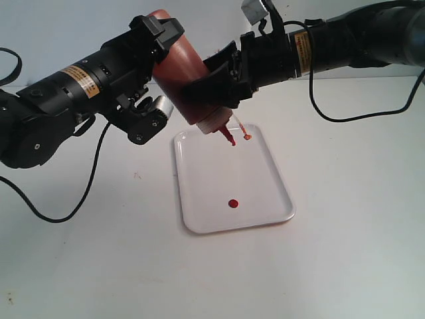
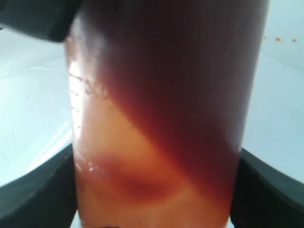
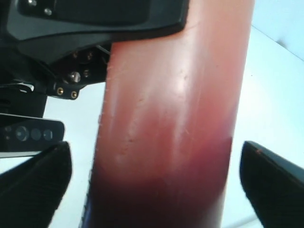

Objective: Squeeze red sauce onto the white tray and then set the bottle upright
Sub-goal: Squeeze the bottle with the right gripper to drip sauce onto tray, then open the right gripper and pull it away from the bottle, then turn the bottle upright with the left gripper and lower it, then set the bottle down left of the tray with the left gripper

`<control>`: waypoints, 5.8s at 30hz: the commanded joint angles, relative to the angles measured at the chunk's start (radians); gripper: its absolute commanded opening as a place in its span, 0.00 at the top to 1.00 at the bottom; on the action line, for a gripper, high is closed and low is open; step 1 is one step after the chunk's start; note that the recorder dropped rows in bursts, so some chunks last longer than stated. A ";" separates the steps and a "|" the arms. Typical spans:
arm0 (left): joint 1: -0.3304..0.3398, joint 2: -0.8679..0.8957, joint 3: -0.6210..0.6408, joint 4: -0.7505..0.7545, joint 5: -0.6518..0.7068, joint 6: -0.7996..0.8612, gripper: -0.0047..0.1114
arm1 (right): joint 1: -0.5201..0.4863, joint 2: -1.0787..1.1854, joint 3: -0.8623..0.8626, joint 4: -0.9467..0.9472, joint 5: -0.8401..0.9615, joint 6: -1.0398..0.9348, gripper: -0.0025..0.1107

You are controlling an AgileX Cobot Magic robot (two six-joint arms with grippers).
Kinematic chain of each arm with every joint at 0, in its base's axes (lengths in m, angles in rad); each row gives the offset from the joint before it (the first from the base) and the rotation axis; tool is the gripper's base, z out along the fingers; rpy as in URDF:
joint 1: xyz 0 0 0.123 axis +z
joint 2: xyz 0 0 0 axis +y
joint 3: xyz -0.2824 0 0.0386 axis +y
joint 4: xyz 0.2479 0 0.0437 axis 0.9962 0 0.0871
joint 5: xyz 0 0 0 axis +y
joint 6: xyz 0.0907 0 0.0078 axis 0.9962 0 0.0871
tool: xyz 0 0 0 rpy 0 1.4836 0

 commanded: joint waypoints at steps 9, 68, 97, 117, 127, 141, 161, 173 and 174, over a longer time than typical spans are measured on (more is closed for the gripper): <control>-0.004 -0.018 -0.014 -0.031 -0.074 -0.017 0.96 | 0.000 -0.003 -0.005 0.006 -0.004 -0.015 0.09; -0.004 -0.018 0.027 -0.302 -0.082 -0.277 0.96 | -0.285 -0.005 -0.005 0.293 -0.069 -0.046 0.05; 0.138 -0.004 0.205 0.027 -0.322 -1.759 0.96 | -0.326 -0.005 -0.005 0.234 -0.069 -0.046 0.05; 0.268 0.275 0.035 0.537 -0.558 -2.511 0.96 | -0.057 -0.001 -0.005 0.007 0.032 -0.080 0.05; 0.268 0.275 0.032 0.551 -0.558 -2.532 0.96 | 0.012 0.065 -0.005 0.011 0.042 -0.080 0.31; 0.268 0.316 0.030 0.436 -0.558 -2.519 0.96 | 0.006 0.076 -0.005 0.070 0.022 -0.091 0.85; 0.342 0.729 -0.257 0.348 -0.558 -2.394 0.96 | -0.070 0.088 -0.005 0.001 0.072 -0.151 0.98; 0.344 0.780 -0.329 0.460 -0.551 -2.401 0.96 | -0.073 0.143 -0.005 0.001 0.065 -0.151 0.98; 0.344 0.780 -0.329 0.460 -0.551 -2.401 0.96 | -0.073 0.143 -0.005 0.001 0.065 -0.151 0.98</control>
